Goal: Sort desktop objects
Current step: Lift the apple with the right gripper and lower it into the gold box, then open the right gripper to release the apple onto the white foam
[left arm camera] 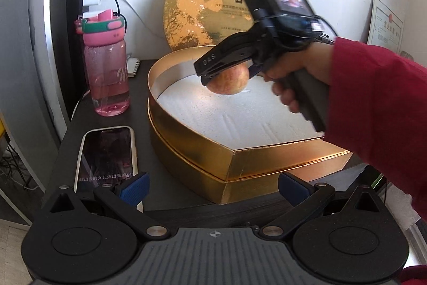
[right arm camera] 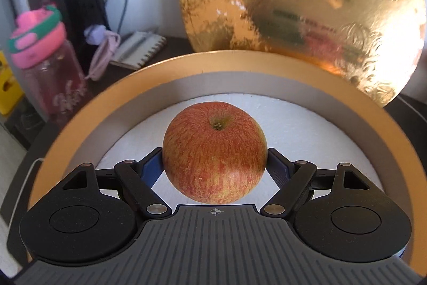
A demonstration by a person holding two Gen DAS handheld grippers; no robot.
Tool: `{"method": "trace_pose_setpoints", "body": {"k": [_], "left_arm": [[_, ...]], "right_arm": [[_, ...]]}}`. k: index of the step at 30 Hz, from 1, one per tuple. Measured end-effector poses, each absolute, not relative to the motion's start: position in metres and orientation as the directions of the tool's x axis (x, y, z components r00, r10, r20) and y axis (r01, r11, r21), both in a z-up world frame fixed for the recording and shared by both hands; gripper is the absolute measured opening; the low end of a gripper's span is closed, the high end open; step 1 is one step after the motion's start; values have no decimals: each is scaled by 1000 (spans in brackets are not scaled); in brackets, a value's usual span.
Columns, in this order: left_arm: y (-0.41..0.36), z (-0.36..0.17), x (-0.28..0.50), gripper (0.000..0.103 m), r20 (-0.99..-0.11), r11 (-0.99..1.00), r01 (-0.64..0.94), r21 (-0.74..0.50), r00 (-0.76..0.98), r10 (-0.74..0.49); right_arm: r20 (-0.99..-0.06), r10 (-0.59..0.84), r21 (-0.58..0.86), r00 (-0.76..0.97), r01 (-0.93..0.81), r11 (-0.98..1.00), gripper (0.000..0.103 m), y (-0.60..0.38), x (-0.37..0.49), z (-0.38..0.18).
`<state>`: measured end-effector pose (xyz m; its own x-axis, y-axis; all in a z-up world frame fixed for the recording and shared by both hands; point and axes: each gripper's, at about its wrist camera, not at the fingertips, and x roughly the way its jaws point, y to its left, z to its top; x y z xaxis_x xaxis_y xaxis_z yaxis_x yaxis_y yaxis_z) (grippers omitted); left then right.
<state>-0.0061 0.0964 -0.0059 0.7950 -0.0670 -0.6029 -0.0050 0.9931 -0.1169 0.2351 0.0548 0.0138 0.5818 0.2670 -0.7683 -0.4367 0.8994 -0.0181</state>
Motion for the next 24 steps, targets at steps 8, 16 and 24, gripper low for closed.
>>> {"method": "trace_pose_setpoints", "body": {"k": [8,16,24], "left_arm": [[98,-9,-5,103,-615,991,0,-133,784,-82],[97,-10,-4,103,-623,991,5,-135,777,-89],[93,-7,-8,103,-627,992,-6,-123,776,-73]], "right_arm": [[-780,253,-19,572,-427,904,82,61,245,9],[-795,249,-34,554,-450,892,82,62,238,7],[-789,266,-33,554,-471,882,91,57,232,15]]}}
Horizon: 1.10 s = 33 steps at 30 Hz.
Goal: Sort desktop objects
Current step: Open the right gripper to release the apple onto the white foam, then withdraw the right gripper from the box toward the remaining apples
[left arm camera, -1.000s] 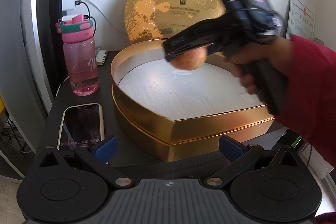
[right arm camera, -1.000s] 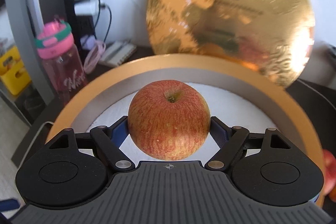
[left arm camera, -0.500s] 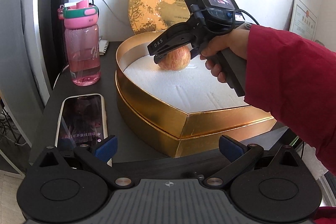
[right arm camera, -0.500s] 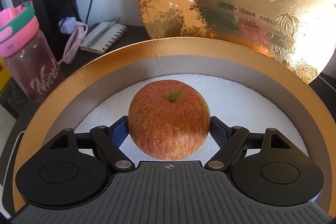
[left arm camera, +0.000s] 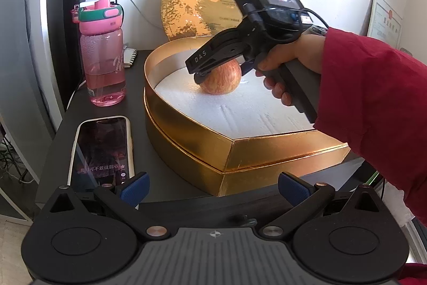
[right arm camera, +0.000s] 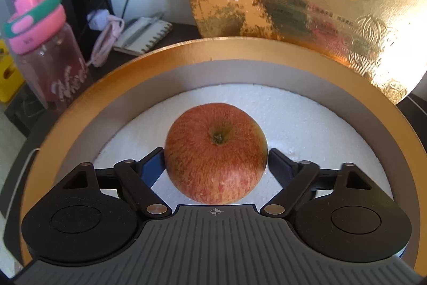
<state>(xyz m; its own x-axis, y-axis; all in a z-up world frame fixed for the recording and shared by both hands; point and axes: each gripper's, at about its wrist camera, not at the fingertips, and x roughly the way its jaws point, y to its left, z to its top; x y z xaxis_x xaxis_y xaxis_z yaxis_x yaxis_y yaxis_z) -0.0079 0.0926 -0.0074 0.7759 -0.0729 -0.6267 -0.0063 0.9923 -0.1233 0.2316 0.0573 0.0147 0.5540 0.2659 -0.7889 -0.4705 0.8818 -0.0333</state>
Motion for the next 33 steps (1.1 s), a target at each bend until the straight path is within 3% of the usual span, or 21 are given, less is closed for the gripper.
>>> {"method": "trace_pose_setpoints", "body": {"k": [6,18,24,33], "left_arm": [[81,-2,-13,103,-622,995,4,-101,780,-66],[47,9,-24,103,-620,998,40,-39,783,-56],[27,9,-22,103,-633,998,65,-28,771,-67],[1,16,-8,103,-620,994,106,-23,779,-98]], "right_arm": [[-756,269,-37,597,-450,892,94,37,209,41],[-671,380,142,636,-393,908,99,-63,122,80],[-617,310,147,723,-281,948,101,-125,78,87],[-639,252,194,727,-165,967,102,-185,41,67]]}}
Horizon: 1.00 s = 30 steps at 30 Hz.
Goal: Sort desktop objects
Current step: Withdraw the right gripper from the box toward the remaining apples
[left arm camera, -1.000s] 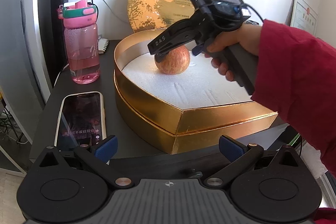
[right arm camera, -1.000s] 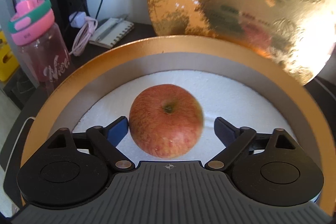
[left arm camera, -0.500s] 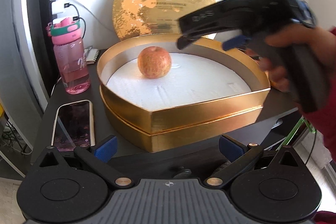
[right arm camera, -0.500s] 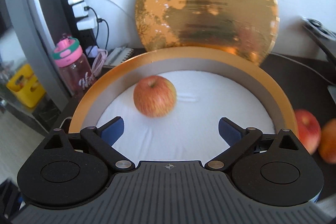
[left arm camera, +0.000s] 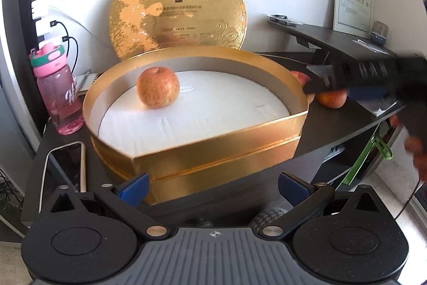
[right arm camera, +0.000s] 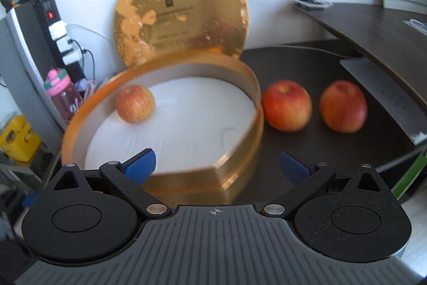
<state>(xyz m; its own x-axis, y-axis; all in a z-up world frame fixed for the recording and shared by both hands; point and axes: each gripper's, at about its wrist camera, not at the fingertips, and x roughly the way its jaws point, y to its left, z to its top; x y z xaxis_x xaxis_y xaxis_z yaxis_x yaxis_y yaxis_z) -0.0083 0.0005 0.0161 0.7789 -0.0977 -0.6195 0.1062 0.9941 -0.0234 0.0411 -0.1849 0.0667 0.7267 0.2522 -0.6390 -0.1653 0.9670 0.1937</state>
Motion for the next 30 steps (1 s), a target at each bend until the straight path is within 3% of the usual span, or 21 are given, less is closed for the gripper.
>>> {"method": "trace_pose_setpoints", "body": {"k": [12,21,30], "left_arm": [[-35,15,0,103,-625,977,213,13,765,-158],[-26,28,26,103,-589,987,158,-16,797,-137],[-29,20,41,103,-615,987,158,-20,777,-137]], "right_arm": [[-630,225,212,743,-115,971,99,-212,45,52],[-592,129,166,795,-37,986,85,-237,68,41],[-556,169,153,814,-99,983,85,-247,109,16]]}}
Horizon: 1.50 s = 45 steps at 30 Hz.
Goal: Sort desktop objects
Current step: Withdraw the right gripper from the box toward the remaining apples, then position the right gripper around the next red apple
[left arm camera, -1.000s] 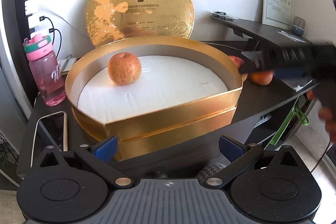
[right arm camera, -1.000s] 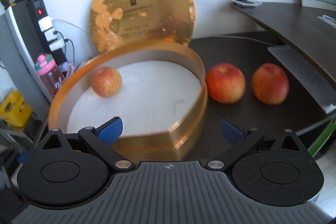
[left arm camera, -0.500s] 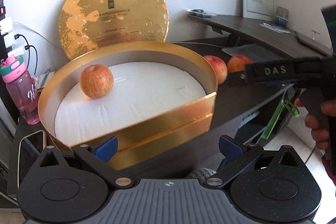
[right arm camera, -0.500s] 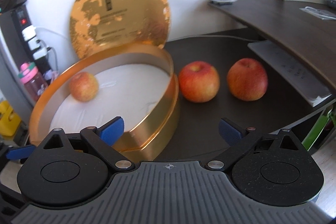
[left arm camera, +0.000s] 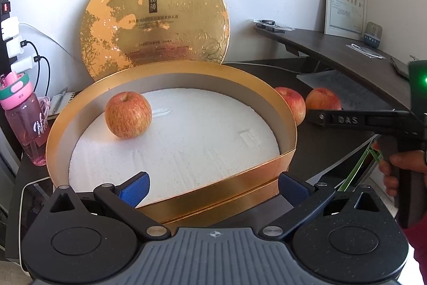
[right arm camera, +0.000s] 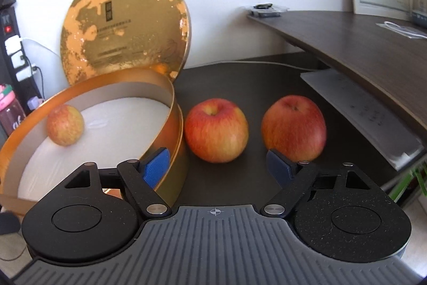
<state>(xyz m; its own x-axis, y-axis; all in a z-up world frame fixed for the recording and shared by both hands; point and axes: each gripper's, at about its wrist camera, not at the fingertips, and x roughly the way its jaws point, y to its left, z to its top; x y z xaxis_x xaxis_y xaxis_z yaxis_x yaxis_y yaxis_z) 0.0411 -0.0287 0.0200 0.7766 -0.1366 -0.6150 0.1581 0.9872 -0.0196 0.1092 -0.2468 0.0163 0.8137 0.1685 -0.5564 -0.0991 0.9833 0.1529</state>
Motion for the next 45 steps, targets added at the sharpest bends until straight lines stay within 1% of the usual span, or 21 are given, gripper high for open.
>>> {"method": "trace_pose_setpoints", "body": {"k": [4,9,21,24,32,34,45], "left_arm": [[-30,18,45,103,-622,987,159,-12,772,-131],[-32,17,49,103,-626,988,156,-3,770,-124],[-34,14,54,103,-633,988,156,3,765,-119],[-34,14,54,103,-635,988,157,2,763,-120],[-32,14,51,103,-631,988,153,-2,767,-120],[-32,14,50,103,-630,988,152,-3,768,-120],[-28,14,45,103,-630,988,153,-14,766,-127]], "right_arm": [[-534,200,181,822,-120,976,85,-250,130,7],[-540,209,228,815,-97,969,85,-251,151,-2],[-572,276,499,772,60,865,86,-272,179,-28],[-572,296,547,765,87,832,86,-275,185,-32],[-581,300,573,757,119,811,85,-268,197,-39],[-585,296,571,755,125,811,82,-267,198,-41],[-593,312,584,742,130,801,81,-272,192,-44]]}}
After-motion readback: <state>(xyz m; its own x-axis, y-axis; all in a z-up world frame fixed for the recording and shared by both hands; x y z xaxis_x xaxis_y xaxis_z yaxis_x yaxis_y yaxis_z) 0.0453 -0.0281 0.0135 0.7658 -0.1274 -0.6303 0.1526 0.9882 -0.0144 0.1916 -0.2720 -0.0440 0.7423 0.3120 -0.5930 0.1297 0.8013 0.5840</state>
